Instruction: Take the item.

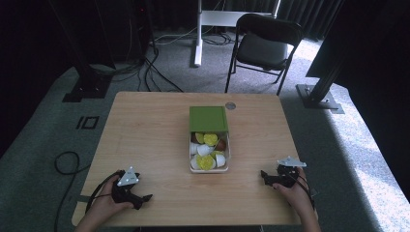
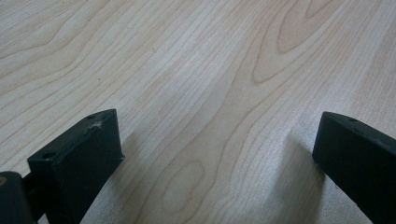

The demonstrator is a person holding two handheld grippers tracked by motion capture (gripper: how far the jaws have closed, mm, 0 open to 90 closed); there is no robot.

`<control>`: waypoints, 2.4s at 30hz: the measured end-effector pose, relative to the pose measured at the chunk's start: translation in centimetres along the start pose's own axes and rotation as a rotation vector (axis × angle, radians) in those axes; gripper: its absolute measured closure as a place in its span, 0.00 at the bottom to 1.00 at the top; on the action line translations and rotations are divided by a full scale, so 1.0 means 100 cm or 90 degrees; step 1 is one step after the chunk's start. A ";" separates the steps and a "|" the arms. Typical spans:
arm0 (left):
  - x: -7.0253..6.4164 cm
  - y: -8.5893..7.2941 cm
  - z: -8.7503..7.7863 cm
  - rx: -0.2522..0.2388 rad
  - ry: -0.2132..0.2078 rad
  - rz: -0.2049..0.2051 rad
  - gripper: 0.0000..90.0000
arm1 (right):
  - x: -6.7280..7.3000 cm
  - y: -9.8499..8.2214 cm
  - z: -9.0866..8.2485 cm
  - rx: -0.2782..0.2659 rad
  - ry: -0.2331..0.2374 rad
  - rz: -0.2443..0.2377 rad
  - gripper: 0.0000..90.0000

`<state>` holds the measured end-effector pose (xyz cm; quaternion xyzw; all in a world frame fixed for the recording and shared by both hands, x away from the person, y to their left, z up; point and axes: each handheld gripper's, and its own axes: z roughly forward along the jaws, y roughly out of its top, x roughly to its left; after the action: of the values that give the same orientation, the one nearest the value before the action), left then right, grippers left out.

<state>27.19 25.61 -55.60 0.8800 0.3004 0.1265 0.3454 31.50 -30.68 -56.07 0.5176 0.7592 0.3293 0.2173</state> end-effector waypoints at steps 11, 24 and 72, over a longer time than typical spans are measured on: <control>0.000 0.000 0.000 0.000 0.000 0.000 0.02 | 0.000 0.000 0.000 0.000 0.000 0.000 0.13; -0.003 0.003 0.003 0.000 0.008 -0.009 0.02 | 0.003 0.002 0.001 0.002 -0.016 0.013 0.15; -0.003 0.003 0.003 0.000 0.008 -0.010 0.02 | 0.070 0.093 -0.061 -0.162 0.090 -0.060 0.16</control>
<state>27.22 25.06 -55.59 0.8768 0.3098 0.1294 0.3444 30.75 -23.54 -45.03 0.4251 0.7482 0.4480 0.2424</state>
